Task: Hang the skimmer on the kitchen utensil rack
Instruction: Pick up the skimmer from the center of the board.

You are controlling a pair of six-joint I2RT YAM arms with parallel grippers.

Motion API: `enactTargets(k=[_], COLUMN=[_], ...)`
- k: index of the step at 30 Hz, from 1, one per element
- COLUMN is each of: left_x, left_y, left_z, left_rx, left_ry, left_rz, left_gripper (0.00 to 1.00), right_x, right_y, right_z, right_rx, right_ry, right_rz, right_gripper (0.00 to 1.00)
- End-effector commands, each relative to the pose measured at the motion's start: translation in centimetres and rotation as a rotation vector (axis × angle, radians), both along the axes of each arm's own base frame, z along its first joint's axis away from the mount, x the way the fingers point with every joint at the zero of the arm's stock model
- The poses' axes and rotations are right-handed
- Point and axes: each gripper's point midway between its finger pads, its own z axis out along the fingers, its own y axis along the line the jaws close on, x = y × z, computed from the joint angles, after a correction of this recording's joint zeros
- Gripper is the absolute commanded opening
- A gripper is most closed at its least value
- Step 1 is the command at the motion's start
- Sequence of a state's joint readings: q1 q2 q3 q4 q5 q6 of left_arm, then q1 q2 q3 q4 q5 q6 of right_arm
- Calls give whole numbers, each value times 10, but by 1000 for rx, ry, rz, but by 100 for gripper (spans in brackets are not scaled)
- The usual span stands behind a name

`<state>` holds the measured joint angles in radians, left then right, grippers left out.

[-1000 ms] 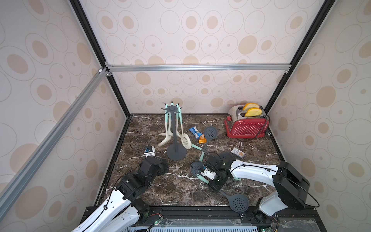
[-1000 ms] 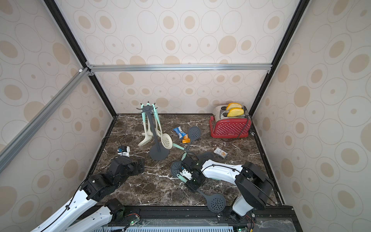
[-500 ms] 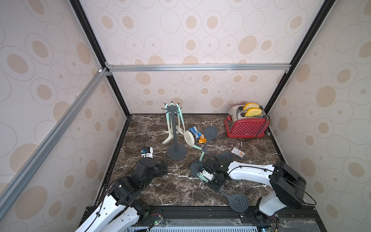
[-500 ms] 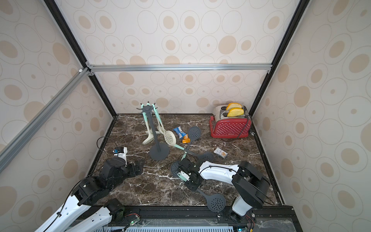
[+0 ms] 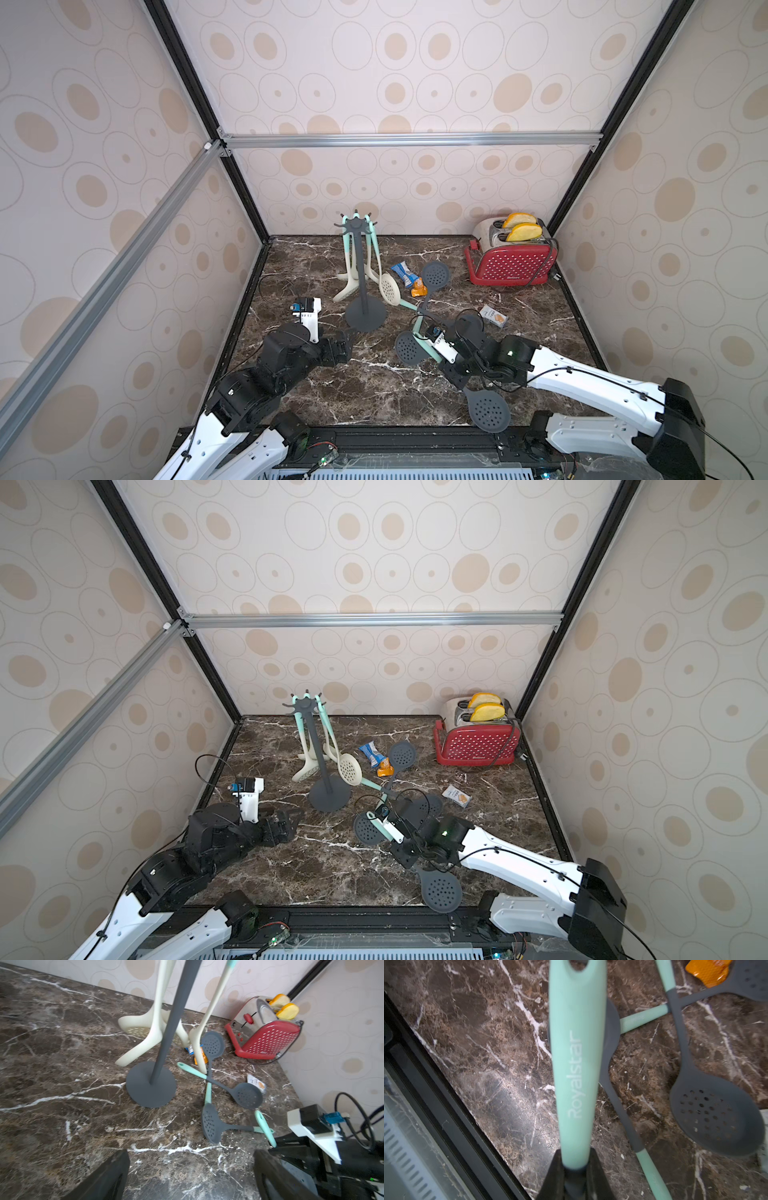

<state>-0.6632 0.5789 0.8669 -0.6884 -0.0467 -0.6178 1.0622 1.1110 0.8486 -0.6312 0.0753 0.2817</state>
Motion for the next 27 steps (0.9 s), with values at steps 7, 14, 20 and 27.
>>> enactTargets(k=[7,14,20,27], left_x=[3,26,50,83], left_y=[-24,-4,8,17], left_z=[50,98,147,181], left_rx=[29,128,188,259], left_ry=[-50,-75,-93,-79], left_rz=[-138,-78,-24,75], left_gripper=[98,95,96,99], right_x=[52,65,74,92], right_y=[23,72,98,111], right_z=[91,148,182,211], right_rx=[166,231,297,343], right_ry=[-236,-293,-295,-270], right_rz=[-186,-41,26,31], right_gripper=[0,0,0,0])
